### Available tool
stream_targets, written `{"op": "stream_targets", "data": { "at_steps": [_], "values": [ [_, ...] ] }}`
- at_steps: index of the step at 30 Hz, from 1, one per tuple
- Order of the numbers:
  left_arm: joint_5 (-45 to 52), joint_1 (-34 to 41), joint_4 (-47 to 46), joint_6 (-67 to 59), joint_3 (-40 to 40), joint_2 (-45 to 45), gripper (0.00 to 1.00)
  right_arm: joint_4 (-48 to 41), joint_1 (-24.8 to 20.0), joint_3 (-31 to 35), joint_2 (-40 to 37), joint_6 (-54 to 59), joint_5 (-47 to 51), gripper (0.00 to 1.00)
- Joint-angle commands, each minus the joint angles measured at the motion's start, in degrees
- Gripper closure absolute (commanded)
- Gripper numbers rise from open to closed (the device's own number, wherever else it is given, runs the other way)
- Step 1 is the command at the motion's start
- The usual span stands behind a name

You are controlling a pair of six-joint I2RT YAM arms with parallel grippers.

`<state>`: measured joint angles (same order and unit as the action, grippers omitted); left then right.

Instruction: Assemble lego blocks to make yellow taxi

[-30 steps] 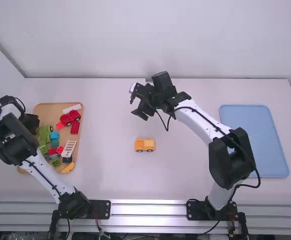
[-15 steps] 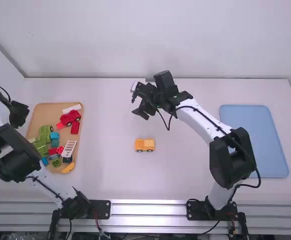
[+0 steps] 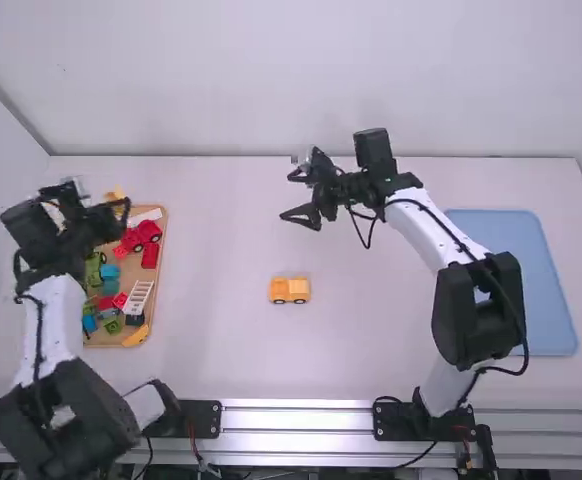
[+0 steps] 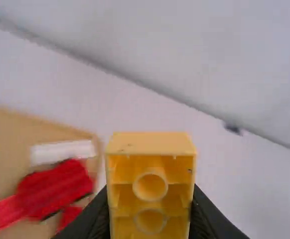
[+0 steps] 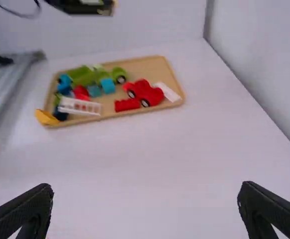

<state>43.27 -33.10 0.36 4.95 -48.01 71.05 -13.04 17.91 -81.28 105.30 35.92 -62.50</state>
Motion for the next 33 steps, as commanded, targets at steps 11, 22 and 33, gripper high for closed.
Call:
{"op": "stream_targets", "data": {
  "at_steps": [11,22,33],
  "values": [
    [20.17,30.27,36.17,-9.33,13.42,1.4,0.91,-0.59,1.27,0.42,-1.46,-7.78,-17.73,0.01],
    [29.83,36.33,52.35,-0.55,8.02,14.84,0.92,-8.9,-0.61,0.42,-1.46,5.92,-26.62,0.06],
    [29.64,39.89,59.82,3.04,6.45,19.67,0.94,-6.8,0.09,0.42,-1.46,6.36,-23.17,0.21]
  ]
}}
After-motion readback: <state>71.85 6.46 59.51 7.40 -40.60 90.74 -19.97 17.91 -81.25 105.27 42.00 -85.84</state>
